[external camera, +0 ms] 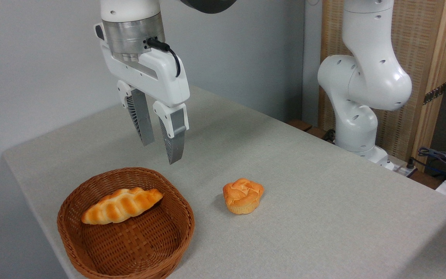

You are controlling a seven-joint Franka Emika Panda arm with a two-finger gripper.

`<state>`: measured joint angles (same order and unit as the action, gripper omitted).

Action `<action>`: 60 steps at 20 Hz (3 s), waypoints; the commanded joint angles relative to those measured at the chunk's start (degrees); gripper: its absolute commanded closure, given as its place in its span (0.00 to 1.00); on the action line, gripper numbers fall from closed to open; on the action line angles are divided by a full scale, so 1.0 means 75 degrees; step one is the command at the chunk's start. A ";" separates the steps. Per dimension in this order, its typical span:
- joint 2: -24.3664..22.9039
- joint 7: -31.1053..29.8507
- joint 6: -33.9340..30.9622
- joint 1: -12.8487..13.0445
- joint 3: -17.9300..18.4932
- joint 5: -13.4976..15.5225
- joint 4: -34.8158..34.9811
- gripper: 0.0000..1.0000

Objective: Put bread into the basket
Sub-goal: 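Move the open gripper over the small orange bun and lower it, then close the gripper around the small orange bun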

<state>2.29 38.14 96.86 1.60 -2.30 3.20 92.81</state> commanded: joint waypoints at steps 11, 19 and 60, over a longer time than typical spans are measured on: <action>-0.0187 0.0036 -0.0012 -0.0003 0.0060 0.0054 0.0351 0.00; -0.2448 0.0688 0.1734 0.0044 0.0095 0.0042 0.3760 0.00; -0.2414 0.2930 0.2871 0.0337 0.0529 -0.0907 0.5895 0.57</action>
<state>-15.40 59.05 117.43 3.62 1.07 -3.66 136.58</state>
